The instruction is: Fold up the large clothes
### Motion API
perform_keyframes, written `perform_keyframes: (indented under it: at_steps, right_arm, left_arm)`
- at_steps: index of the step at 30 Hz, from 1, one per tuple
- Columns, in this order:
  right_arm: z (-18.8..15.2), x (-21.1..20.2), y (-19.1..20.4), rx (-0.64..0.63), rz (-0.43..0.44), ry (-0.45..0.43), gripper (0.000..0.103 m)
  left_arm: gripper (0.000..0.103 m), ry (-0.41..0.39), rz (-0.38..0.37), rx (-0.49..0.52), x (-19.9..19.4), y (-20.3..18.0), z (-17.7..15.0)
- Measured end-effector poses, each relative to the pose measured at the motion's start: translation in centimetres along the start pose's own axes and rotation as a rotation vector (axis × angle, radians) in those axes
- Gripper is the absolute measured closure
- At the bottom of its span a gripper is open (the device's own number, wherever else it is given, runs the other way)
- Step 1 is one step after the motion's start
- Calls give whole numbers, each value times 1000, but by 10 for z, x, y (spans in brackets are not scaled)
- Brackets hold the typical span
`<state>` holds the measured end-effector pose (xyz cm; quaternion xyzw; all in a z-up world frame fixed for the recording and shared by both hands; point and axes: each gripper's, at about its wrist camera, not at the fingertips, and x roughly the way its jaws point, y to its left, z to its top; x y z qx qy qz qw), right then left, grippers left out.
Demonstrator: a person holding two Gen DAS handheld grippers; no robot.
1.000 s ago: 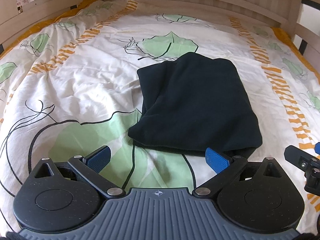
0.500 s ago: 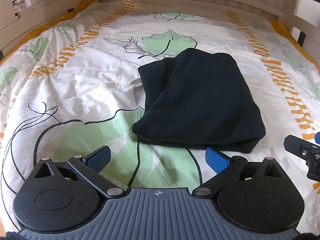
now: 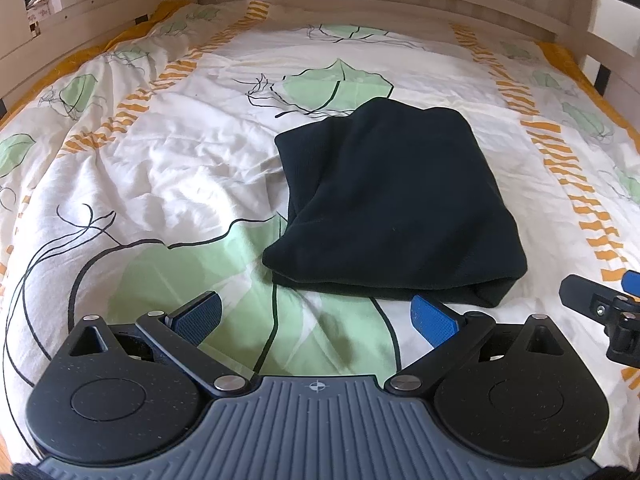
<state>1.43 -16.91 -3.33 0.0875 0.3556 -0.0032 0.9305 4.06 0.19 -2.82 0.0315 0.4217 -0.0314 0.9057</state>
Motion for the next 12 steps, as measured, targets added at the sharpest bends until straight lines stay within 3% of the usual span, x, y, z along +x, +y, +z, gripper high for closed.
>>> perform_keyframes:
  at_steps: [12]
  right_arm:
    - [-3, 4, 3, 13, 17, 24, 0]
  left_arm:
    - [1, -22, 4, -10, -1, 2, 1]
